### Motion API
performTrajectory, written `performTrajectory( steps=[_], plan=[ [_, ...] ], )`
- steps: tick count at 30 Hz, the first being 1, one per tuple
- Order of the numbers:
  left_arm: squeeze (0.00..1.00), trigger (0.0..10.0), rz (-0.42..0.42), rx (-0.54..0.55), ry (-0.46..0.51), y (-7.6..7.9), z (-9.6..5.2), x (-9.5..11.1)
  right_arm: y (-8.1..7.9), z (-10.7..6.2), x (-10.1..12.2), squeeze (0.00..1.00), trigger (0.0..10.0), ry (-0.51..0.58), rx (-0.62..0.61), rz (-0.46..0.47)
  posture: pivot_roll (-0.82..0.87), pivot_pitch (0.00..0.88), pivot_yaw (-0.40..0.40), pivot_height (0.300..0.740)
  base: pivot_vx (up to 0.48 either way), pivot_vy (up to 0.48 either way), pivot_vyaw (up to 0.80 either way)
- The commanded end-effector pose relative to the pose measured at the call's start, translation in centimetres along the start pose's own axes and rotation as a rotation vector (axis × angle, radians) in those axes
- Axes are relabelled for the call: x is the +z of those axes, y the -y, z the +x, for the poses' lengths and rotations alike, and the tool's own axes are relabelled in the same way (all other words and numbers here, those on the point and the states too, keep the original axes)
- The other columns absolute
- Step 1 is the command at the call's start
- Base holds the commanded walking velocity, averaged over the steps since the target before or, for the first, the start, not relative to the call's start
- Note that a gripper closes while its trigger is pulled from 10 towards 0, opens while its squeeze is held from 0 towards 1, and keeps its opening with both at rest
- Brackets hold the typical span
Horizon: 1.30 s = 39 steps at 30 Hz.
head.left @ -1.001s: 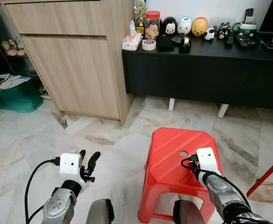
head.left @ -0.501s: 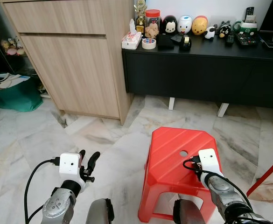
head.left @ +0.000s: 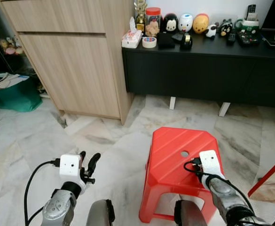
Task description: Hang keys on a hook
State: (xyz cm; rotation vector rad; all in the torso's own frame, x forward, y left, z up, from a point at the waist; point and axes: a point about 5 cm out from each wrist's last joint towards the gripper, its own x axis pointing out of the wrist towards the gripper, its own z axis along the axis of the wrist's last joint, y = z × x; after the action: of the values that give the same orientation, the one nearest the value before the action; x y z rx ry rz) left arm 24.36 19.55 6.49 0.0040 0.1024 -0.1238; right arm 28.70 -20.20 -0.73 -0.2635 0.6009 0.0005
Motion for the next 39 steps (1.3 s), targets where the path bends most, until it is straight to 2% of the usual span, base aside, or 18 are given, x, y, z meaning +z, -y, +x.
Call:
performTrajectory(
  steps=[1, 16, 25, 36, 37, 38, 39],
  plan=[
    [0.0, 10.0, 0.002, 0.005, -0.01, -0.32, -0.09, -0.08, -0.83, -0.22, -0.67, 0.0, 10.0, -0.005, 0.023, -0.014, 0.03, 0.041, 0.034, 0.577, 0.0, 0.0, 0.0],
    [0.0, 10.0, 0.002, 0.003, -0.009, -0.27, -0.02, -0.1, -0.68, -0.88, -1.16, 0.0, 10.0, 0.061, -0.012, 0.024, 0.03, 0.03, 0.032, 0.577, 0.0, 0.0, 0.0],
    [0.0, 10.0, 0.0, 0.002, -0.011, -0.21, 0.06, -0.14, -0.22, -0.8, -1.51, 0.0, 10.0, 0.023, -0.022, 0.0, 0.02, 0.026, 0.033, 0.577, 0.0, 0.0, 0.0],
    [0.0, 10.0, 0.007, 0.006, -0.024, -0.42, -0.08, -0.5, -0.41, -0.36, -1.12, 0.0, 10.0, -0.013, -0.022, -0.008, 0.03, 0.03, 0.035, 0.577, 0.0, 0.0, 0.0],
    [0.0, 10.0, 0.007, 0.007, -0.024, -0.43, -0.08, -0.5, -0.48, -0.34, -1.08, 0.0, 9.8, -0.014, -0.019, -0.007, 0.03, 0.03, 0.035, 0.577, 0.0, 0.0, 0.0],
    [0.0, 10.0, 0.008, 0.007, -0.024, -0.44, -0.08, -0.5, -0.52, -0.33, -1.06, 0.0, 5.3, -0.015, -0.017, -0.007, 0.03, 0.03, 0.035, 0.577, 0.0, 0.0, 0.0],
    [0.0, 10.0, 0.008, 0.008, -0.024, -0.44, -0.09, -0.5, -0.58, -0.3, -1.02, 0.0, 3.7, -0.015, -0.015, -0.007, 0.03, 0.031, 0.036, 0.577, 0.0, 0.0, 0.0]
  ],
)
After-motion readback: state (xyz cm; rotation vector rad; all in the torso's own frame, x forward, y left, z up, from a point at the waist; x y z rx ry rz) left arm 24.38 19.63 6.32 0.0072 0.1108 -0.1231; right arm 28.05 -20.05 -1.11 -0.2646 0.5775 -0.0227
